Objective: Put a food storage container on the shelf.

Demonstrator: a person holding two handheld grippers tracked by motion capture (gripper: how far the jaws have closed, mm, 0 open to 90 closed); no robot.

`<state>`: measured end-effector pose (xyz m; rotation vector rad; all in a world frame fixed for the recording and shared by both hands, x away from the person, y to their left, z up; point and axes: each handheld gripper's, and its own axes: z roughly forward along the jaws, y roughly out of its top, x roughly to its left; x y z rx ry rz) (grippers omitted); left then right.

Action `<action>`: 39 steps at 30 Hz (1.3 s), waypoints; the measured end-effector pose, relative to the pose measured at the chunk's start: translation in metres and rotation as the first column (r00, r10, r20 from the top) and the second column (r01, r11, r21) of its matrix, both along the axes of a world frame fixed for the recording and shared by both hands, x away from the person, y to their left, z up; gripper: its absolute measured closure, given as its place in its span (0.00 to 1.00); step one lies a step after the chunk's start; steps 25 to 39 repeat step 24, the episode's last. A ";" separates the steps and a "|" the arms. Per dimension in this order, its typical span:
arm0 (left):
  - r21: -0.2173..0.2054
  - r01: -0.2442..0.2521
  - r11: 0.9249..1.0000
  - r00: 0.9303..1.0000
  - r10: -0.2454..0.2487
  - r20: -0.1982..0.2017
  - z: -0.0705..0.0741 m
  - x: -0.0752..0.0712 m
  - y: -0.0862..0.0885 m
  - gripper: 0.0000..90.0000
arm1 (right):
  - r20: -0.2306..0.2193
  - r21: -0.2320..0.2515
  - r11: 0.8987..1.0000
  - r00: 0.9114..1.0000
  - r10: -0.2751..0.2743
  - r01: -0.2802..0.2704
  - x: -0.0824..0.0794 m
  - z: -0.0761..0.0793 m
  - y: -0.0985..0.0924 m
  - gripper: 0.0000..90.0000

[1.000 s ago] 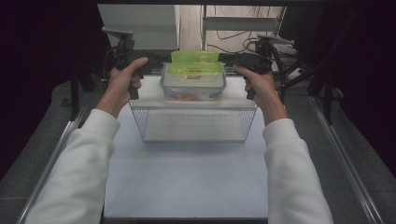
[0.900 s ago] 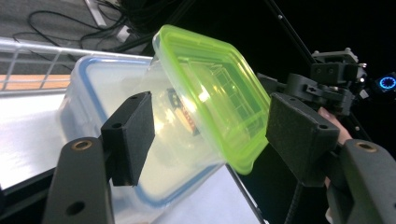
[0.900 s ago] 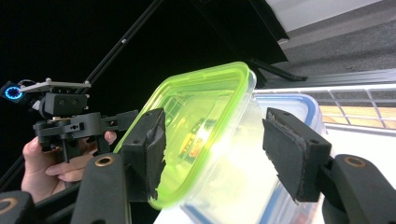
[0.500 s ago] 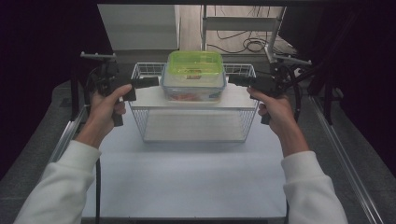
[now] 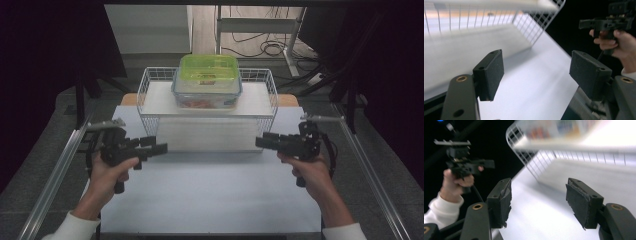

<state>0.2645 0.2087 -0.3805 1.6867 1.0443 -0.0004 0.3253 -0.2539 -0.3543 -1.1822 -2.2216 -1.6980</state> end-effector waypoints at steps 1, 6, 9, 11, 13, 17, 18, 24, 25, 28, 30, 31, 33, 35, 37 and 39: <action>0.011 -0.001 1.000 1.000 0.001 -0.003 -0.008 -0.004 0.000 0.30 | -0.002 -0.009 1.000 1.000 0.003 -0.003 -0.004 -0.008 -0.002 0.41; 0.052 -0.002 0.999 1.000 0.003 -0.028 -0.038 -0.017 -0.002 0.29 | -0.020 -0.052 0.999 1.000 0.014 -0.016 -0.020 -0.039 -0.009 0.41; 0.064 0.019 0.998 0.999 -0.015 -0.050 -0.053 -0.022 -0.005 0.29 | -0.026 -0.092 0.995 0.999 0.022 -0.025 -0.026 -0.054 -0.010 0.41; 0.088 0.026 0.996 0.998 -0.020 -0.062 -0.064 -0.025 -0.008 0.29 | -0.030 -0.137 0.990 0.999 0.026 -0.030 -0.029 -0.066 -0.008 0.40; 0.105 0.034 0.994 0.996 -0.026 -0.080 -0.072 -0.026 -0.010 0.29 | -0.031 -0.174 0.984 0.999 0.033 -0.038 -0.032 -0.077 -0.006 0.40; 0.127 0.031 0.991 0.997 -0.022 -0.069 -0.076 -0.028 -0.012 0.28 | -0.049 -0.198 0.979 0.998 0.046 -0.054 -0.035 -0.088 -0.003 0.38; 0.130 0.030 0.991 0.998 -0.022 -0.064 -0.076 -0.028 -0.012 0.28 | -0.039 -0.195 0.979 0.998 0.043 -0.049 -0.035 -0.087 -0.003 0.38; 0.159 0.012 0.987 0.999 -0.007 -0.035 -0.079 -0.032 -0.013 0.26 | 0.001 -0.182 0.983 0.999 0.036 -0.035 -0.038 -0.087 -0.003 0.35; 0.159 0.012 0.987 0.999 -0.007 -0.035 -0.079 -0.032 -0.013 0.26 | 0.001 -0.182 0.983 0.999 0.036 -0.035 -0.038 -0.087 -0.003 0.35; 0.159 0.012 0.987 0.999 -0.007 -0.035 -0.079 -0.032 -0.013 0.26 | 0.001 -0.182 0.983 0.999 0.036 -0.035 -0.038 -0.087 -0.003 0.35; 0.159 0.012 0.987 0.999 -0.007 -0.035 -0.079 -0.032 -0.013 0.26 | 0.001 -0.182 0.983 0.999 0.036 -0.035 -0.038 -0.087 -0.003 0.35; 0.159 0.012 0.987 0.999 -0.007 -0.035 -0.079 -0.032 -0.013 0.26 | 0.001 -0.182 0.983 0.999 0.036 -0.035 -0.038 -0.087 -0.003 0.35; 0.159 0.012 0.987 0.999 -0.007 -0.035 -0.079 -0.032 -0.013 0.26 | 0.001 -0.182 0.983 0.999 0.036 -0.035 -0.038 -0.087 -0.003 0.35; 0.159 0.012 0.987 0.999 -0.007 -0.035 -0.079 -0.032 -0.013 0.26 | 0.001 -0.182 0.983 0.999 0.036 -0.035 -0.038 -0.087 -0.003 0.35; 0.159 0.012 0.987 0.999 -0.007 -0.035 -0.079 -0.032 -0.013 0.26 | 0.001 -0.182 0.983 0.999 0.036 -0.035 -0.038 -0.087 -0.003 0.35; 0.159 0.012 0.987 0.999 -0.007 -0.035 -0.079 -0.032 -0.013 0.26 | 0.001 -0.182 0.983 0.999 0.036 -0.035 -0.038 -0.087 -0.003 0.35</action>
